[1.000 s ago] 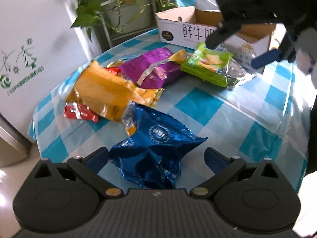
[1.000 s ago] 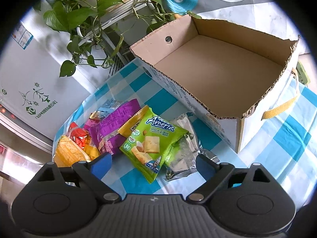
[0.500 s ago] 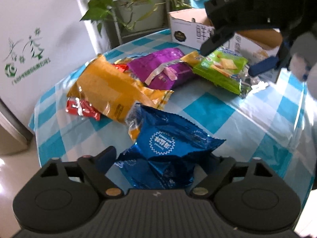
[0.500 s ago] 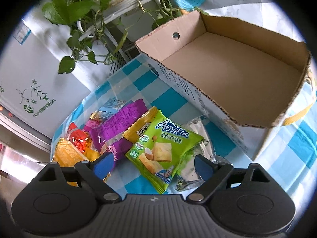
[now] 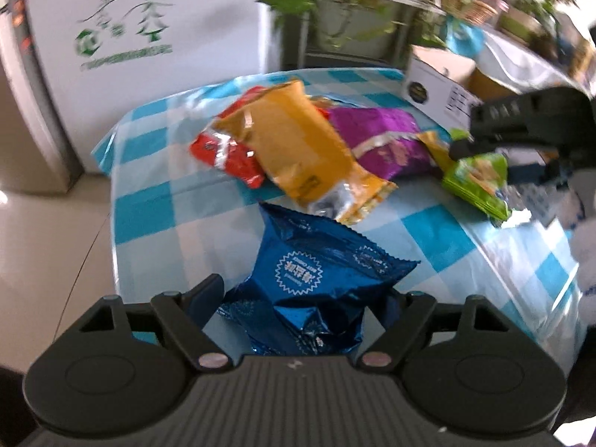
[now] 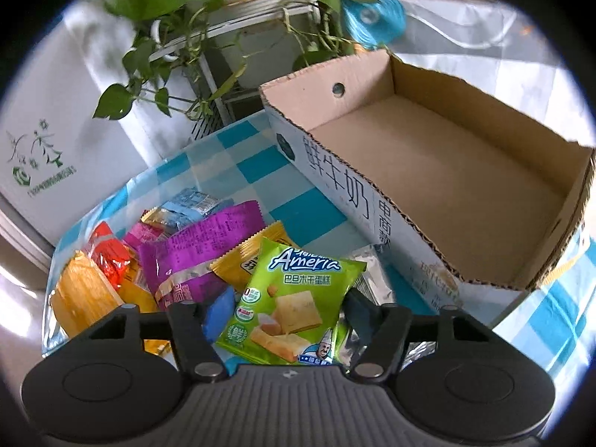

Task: Organize snacks
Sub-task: 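Grasp the green Ameria bag with the right tool while the left holds the blue bag, then lift the green bag with the right tool while the left lifts the blue bag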

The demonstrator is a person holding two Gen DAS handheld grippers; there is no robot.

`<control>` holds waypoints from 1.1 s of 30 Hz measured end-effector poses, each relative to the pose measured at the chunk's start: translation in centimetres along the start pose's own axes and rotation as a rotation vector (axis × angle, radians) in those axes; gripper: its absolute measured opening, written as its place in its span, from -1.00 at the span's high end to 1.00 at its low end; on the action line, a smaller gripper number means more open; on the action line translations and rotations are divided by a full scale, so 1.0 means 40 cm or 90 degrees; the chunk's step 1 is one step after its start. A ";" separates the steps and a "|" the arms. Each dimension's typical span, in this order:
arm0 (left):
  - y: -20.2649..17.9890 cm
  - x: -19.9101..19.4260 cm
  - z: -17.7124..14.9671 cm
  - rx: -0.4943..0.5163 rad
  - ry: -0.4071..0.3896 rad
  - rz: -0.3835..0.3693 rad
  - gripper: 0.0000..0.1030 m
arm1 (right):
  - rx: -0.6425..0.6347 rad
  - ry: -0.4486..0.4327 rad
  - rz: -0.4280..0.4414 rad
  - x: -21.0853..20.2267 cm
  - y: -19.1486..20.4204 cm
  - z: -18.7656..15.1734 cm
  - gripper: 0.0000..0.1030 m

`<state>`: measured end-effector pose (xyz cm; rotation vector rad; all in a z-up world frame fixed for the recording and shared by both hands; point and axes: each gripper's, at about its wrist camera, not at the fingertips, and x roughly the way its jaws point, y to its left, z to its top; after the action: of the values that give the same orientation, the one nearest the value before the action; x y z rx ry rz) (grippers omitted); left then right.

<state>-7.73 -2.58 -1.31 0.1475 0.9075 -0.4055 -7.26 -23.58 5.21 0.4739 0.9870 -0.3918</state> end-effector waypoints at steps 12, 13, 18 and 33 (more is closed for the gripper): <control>0.038 -0.012 0.011 -0.068 -0.009 0.019 -0.60 | -0.107 0.054 0.126 -0.028 0.027 -0.040 -0.22; 0.042 -0.011 0.011 -0.074 -0.007 0.021 -0.60 | -0.118 0.067 0.139 -0.030 0.031 -0.046 -0.22; 0.059 0.000 0.010 -0.103 0.011 0.031 -0.60 | -0.186 0.115 0.142 -0.030 0.065 -0.077 -0.23; 0.054 0.027 0.019 -0.046 0.023 0.046 -0.84 | -0.128 0.152 0.100 -0.020 0.054 -0.108 -0.62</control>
<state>-5.72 -1.13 -1.81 0.1219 0.9476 -0.3030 -9.54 -19.36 4.32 0.4184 1.1982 -0.0938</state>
